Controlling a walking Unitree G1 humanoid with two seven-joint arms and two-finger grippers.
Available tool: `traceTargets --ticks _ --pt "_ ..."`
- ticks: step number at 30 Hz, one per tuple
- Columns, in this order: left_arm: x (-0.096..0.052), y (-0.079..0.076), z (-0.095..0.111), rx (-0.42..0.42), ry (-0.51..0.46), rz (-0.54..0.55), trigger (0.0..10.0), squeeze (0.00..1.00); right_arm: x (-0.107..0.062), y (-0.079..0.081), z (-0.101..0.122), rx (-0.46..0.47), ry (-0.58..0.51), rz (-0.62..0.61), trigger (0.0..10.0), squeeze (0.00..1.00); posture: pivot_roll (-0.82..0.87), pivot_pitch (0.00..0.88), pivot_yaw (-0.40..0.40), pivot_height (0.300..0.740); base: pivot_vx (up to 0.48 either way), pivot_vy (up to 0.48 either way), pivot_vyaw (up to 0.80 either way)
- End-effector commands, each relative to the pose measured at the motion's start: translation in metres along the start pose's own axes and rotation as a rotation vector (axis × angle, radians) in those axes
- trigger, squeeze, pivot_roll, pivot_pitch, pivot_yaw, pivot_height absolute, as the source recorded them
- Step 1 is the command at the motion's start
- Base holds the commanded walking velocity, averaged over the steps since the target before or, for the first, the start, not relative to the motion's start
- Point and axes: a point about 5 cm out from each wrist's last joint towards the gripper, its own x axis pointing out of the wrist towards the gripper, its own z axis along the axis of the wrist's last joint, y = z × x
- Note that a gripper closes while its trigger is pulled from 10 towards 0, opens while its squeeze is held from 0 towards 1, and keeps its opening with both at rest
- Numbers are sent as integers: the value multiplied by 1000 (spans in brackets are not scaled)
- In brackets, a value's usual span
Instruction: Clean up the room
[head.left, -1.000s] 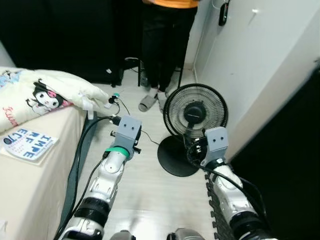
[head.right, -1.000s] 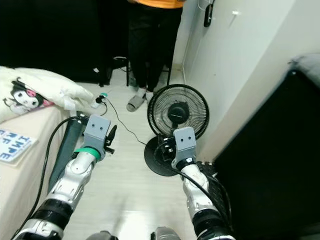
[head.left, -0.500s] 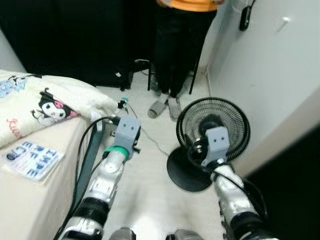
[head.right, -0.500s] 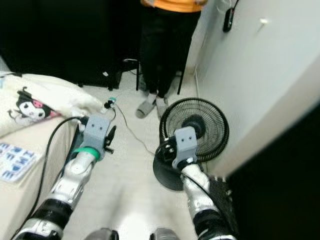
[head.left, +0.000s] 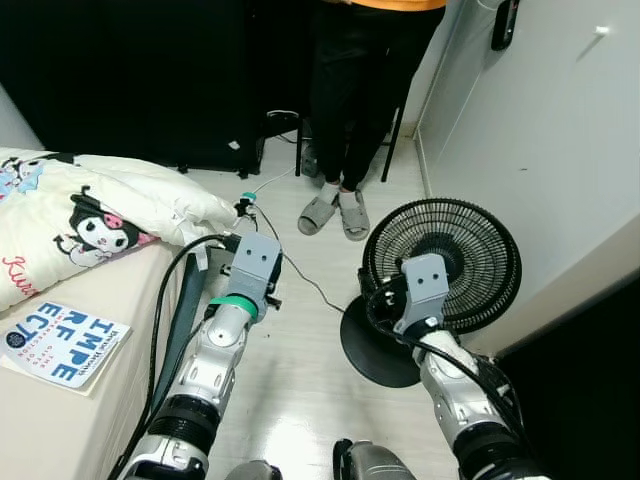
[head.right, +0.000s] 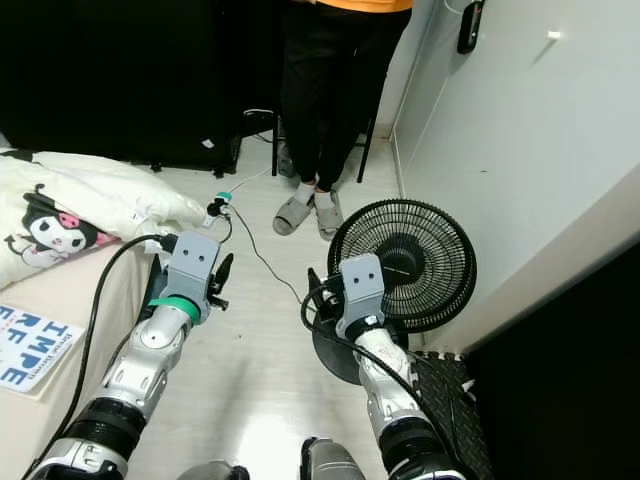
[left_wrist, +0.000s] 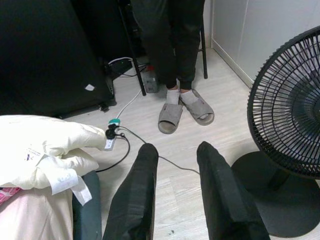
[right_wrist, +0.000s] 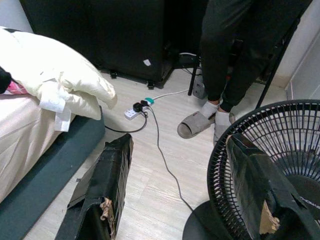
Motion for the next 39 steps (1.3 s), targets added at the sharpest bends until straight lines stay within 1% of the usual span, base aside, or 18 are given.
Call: traceTargets --ticks 1,5,9,10,11,12,13,14,15,17,19,24,27,29,31,34,35,39 --pt "-3 -3 -11 -32 53 -18 10000 0 -5 0 -10 -14 46 7 10000 0 -67 0 5 740 0 0 0" --pt "-4 -4 -14 -45 68 -29 10000 0 -6 0 -12 -27 57 15 10000 0 -67 0 5 740 0 0 0" --pt "-6 -8 -21 -25 96 -69 10000 0 -10 0 -19 -22 90 17 10000 0 -65 0 5 740 0 0 0" --pt "-10 -13 -30 71 117 -135 10000 0 -15 -1 -27 -40 120 20 10000 0 -63 0 23 740 0 0 0" --pt "-10 -13 -30 71 117 -135 10000 0 -15 -1 -27 -40 120 20 10000 0 -63 0 23 740 0 0 0" --pt "-14 -16 -37 141 132 -183 10000 0 -19 -2 -32 -53 141 23 10000 0 -63 0 23 740 0 0 0" --pt "-17 -17 -43 188 147 -219 10000 0 -21 -2 -35 -72 154 28 10000 0 -67 0 34 740 0 0 0" --pt "-21 -16 -52 212 174 -235 10000 0 -24 0 -38 -91 162 39 10000 0 -73 0 39 740 0 0 0" --pt "-21 -16 -52 212 174 -235 10000 0 -24 0 -38 -91 162 39 10000 0 -73 0 39 740 0 0 0" --pt "-28 -12 -62 204 212 -230 10000 0 -27 4 -39 -108 161 55 10000 0 -73 0 36 740 0 0 0" --pt "-32 -11 -66 185 228 -220 10000 0 -30 7 -41 -112 157 64 10000 0 -62 0 21 740 0 0 0" --pt "-30 -6 -64 162 222 -179 10000 0 -30 7 -42 -107 164 65 10000 0 -61 0 13 740 0 0 0" --pt "-33 -7 -66 165 215 -205 10000 0 -31 5 -40 -120 149 60 10000 0 -83 0 26 740 0 0 0" --pt "-36 -9 -66 143 200 -247 10000 0 -36 2 -38 -127 131 57 10000 0 -95 1 29 740 0 0 0" --pt "-37 -9 -64 130 191 -260 10000 0 -39 1 -38 -128 126 58 10000 0 -95 1 29 740 0 0 0" --pt "-40 -11 -60 104 158 -300 10000 0 -47 1 -39 -138 116 69 10000 0 -115 4 34 740 0 0 0" --pt "-42 -15 -60 96 142 -325 10000 0 -50 -2 -38 -136 108 52 10000 0 -127 7 32 740 0 0 0" --pt "-44 -21 -52 102 78 -371 10000 0 -52 -6 -34 -160 92 41 10000 0 -135 10 29 740 0 0 0"
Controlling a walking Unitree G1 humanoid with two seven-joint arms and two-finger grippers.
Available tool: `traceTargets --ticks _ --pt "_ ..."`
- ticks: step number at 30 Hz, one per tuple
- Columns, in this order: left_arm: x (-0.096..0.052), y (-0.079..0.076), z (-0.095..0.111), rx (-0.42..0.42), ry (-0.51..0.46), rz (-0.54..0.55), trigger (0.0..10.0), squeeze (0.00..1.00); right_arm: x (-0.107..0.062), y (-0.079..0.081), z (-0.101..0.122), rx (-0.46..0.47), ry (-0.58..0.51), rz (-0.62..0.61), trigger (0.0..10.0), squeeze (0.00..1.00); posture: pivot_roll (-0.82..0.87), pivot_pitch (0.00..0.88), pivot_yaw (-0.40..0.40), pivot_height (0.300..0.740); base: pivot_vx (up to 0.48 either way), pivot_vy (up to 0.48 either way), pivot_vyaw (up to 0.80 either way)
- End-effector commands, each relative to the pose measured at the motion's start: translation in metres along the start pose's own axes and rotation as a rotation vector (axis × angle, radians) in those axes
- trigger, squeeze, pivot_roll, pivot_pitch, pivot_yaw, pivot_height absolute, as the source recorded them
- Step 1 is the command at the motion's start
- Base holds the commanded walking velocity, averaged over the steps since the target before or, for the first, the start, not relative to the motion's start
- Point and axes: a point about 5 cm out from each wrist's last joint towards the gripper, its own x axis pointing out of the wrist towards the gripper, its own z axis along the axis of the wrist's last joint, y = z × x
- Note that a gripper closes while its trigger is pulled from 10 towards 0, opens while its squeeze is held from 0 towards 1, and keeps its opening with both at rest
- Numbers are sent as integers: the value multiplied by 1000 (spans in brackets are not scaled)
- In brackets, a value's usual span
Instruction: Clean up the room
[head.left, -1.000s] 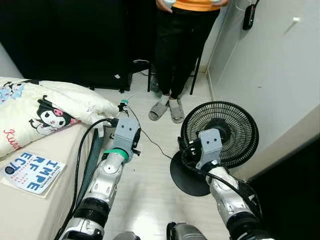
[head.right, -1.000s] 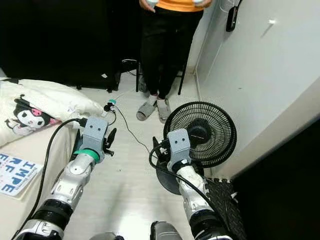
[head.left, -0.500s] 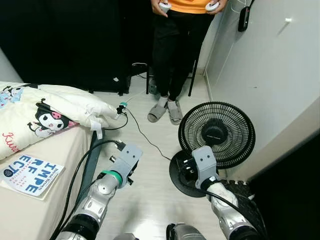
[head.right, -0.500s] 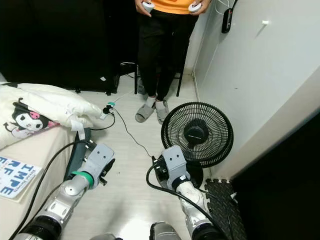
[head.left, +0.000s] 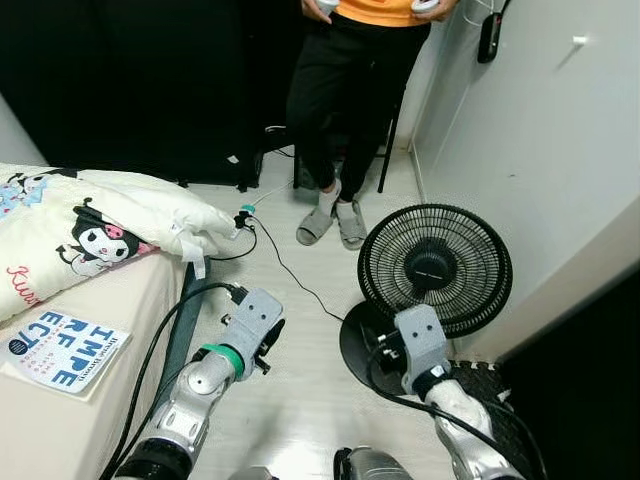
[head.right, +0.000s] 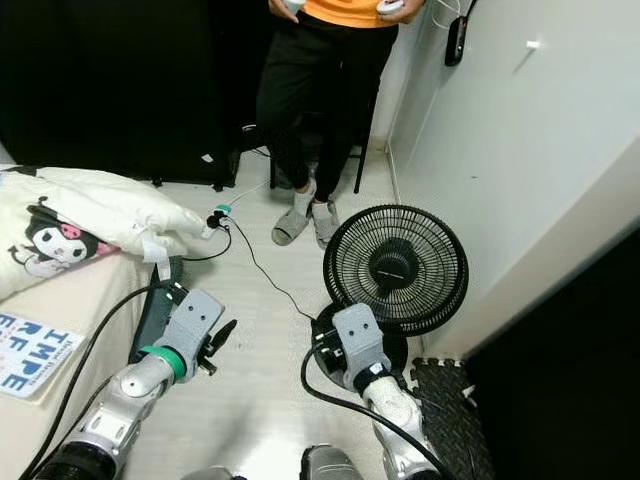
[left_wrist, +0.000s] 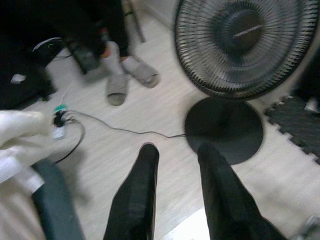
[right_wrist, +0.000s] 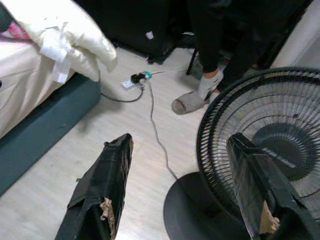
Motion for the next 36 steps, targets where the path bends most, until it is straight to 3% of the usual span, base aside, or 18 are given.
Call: traceTargets --ticks 1,4,7,15,20,36 --pt "-1 -5 1 11 -17 -29 10000 0 -3 -2 1 -11 -7 -7 10000 0 -135 10 29 740 0 0 0" --pt "-2 -12 5 53 -41 -95 10000 0 -5 -9 5 -34 -24 -31 10000 0 -146 9 23 740 0 0 0" --pt "-3 -16 8 78 -60 -134 10000 0 -10 -15 8 15 -29 -59 10000 0 -137 8 14 740 0 0 0" --pt "-5 -21 2 32 -24 -158 10000 0 -11 -4 -1 22 22 -9 10000 0 -129 0 19 740 0 0 0" --pt "-6 -28 -1 60 -11 -212 10000 0 -12 -2 -1 23 30 -7 10000 0 -121 0 19 740 0 0 0" --pt "-5 -27 -3 28 4 -177 10000 0 -14 -2 -4 18 38 -30 10000 0 -115 0 3 740 0 0 0"
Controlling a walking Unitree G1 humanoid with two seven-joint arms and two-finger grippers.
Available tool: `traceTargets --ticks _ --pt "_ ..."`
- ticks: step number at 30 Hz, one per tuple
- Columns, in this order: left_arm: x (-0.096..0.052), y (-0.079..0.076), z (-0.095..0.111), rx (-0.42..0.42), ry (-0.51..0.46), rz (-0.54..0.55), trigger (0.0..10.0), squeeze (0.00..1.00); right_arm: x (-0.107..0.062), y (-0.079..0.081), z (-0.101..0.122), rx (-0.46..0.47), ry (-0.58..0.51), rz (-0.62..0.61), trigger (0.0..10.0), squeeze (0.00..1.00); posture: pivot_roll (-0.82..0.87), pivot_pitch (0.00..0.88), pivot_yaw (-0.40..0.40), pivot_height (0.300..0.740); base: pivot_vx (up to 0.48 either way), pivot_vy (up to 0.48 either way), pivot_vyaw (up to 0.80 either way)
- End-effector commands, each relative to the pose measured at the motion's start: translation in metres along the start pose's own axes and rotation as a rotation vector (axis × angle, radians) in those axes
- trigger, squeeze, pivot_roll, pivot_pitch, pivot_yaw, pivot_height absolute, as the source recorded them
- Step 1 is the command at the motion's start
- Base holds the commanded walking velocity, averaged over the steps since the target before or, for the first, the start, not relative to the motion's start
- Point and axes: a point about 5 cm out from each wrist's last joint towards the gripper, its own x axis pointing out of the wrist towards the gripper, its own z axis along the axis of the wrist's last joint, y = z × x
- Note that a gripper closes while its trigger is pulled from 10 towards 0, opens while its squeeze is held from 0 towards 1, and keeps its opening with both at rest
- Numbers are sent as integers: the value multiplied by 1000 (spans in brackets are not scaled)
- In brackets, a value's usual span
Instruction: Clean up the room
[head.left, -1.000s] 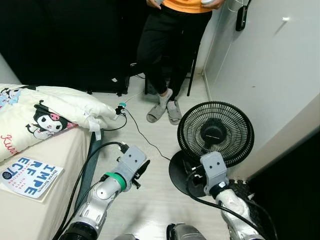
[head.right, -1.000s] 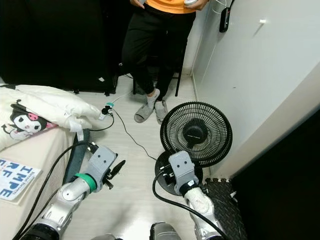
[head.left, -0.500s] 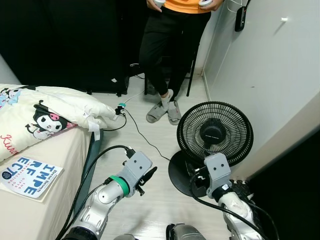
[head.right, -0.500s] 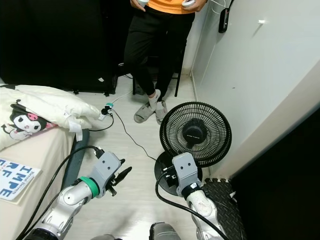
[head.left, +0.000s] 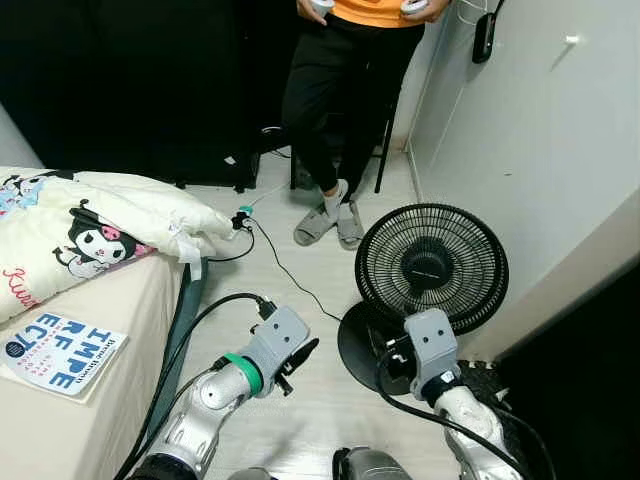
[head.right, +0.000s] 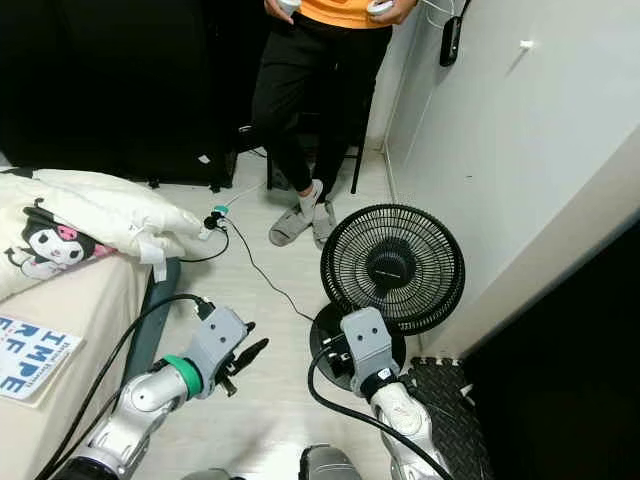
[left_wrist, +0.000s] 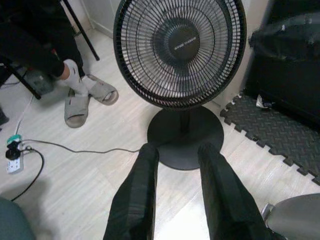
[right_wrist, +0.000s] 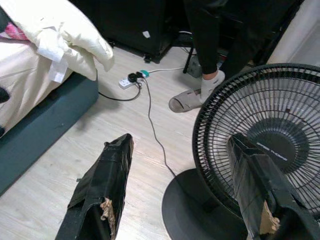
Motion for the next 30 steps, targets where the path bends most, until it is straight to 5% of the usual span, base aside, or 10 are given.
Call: traceTargets --ticks 1,30 --pt "-1 -3 -5 -8 27 -5 10000 0 -5 0 -6 3 20 -13 10000 0 -115 0 3 740 0 0 0" --pt "0 0 -7 -31 39 29 10000 0 -3 -2 -6 10 29 -7 10000 0 -115 0 1 740 0 0 0"
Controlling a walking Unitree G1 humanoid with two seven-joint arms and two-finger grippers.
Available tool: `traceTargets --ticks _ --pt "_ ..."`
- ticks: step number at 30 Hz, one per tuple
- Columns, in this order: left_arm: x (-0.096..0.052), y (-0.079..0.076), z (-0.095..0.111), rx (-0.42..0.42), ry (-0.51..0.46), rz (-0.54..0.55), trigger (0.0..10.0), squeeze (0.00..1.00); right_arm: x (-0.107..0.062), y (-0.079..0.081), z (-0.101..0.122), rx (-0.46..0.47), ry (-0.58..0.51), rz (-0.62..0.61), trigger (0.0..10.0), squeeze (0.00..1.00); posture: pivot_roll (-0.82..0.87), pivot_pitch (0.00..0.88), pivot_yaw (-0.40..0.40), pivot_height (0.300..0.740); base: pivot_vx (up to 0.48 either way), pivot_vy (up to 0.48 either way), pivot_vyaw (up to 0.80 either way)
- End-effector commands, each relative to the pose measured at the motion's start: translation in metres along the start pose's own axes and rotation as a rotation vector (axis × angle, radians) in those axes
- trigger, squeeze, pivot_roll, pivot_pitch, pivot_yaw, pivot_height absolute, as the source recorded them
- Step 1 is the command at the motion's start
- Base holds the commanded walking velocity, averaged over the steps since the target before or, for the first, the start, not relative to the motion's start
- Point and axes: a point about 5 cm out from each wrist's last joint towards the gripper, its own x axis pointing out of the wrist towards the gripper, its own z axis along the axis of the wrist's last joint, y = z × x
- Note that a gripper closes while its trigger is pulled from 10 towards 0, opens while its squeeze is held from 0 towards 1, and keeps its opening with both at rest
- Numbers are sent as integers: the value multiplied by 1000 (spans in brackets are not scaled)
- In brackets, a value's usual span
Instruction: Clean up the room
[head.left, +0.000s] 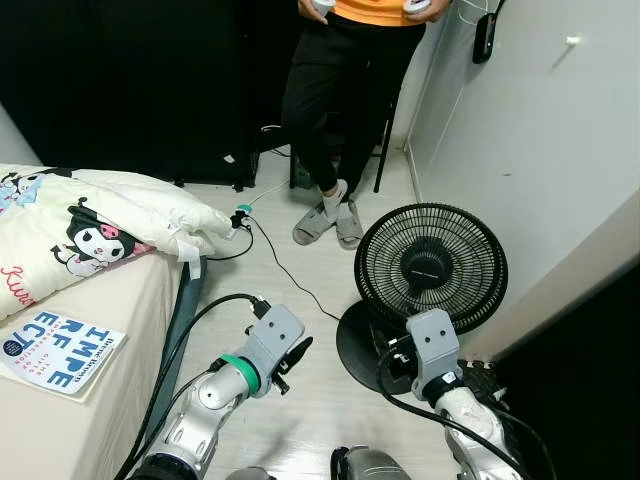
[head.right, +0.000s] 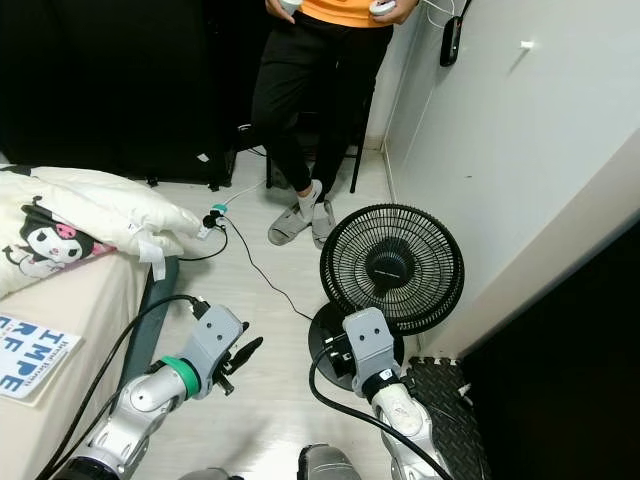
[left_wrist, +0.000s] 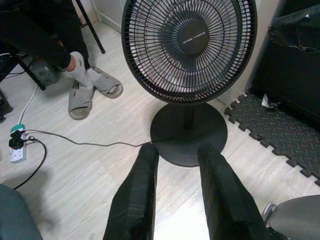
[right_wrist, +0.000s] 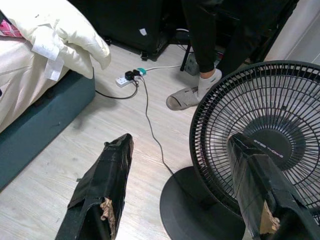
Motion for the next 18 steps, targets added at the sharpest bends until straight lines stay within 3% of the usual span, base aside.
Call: traceTargets --ticks 1,18 --pt "-1 -1 -5 -19 26 6 10000 0 -3 -1 -6 11 27 -3 10000 0 -120 0 6 740 0 0 0" --pt "-1 2 -5 -30 36 17 10000 0 -2 -1 -5 23 27 -7 10000 0 -119 2 10 740 0 0 0"
